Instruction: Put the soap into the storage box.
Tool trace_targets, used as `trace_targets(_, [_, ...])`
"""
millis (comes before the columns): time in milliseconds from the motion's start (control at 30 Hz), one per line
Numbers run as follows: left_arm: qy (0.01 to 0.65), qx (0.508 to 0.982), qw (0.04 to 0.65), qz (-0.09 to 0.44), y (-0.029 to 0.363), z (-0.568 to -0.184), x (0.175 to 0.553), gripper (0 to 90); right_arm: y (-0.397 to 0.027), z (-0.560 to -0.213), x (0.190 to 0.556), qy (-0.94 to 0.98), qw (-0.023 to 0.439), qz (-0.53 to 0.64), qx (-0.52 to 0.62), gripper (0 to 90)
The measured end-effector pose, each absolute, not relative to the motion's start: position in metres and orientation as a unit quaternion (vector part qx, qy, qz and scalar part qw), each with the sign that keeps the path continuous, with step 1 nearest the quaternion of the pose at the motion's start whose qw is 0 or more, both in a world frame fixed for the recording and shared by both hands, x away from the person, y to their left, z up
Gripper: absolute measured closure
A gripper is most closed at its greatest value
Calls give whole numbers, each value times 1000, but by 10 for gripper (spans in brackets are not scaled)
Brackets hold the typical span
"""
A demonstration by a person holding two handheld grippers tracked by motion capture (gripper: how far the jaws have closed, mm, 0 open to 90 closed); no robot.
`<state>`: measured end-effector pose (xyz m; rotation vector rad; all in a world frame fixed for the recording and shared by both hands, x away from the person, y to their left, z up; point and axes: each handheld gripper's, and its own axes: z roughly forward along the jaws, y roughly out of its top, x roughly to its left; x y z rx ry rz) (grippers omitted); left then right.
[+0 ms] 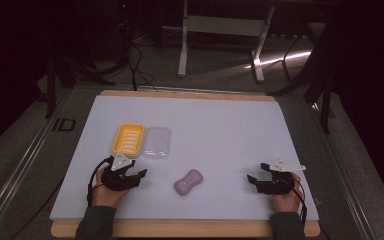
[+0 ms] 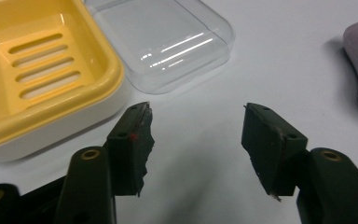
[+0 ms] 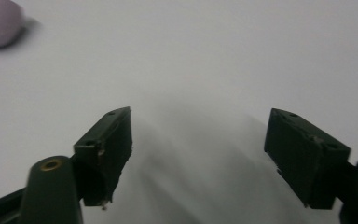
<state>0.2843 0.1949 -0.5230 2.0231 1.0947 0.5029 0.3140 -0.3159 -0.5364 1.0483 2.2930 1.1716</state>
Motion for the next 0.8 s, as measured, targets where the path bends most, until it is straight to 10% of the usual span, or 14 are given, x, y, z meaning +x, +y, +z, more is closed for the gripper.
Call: trace_targets(800, [421,818,342,192,187,-507,278,423,-316,-536,309,810,195,426,353,228])
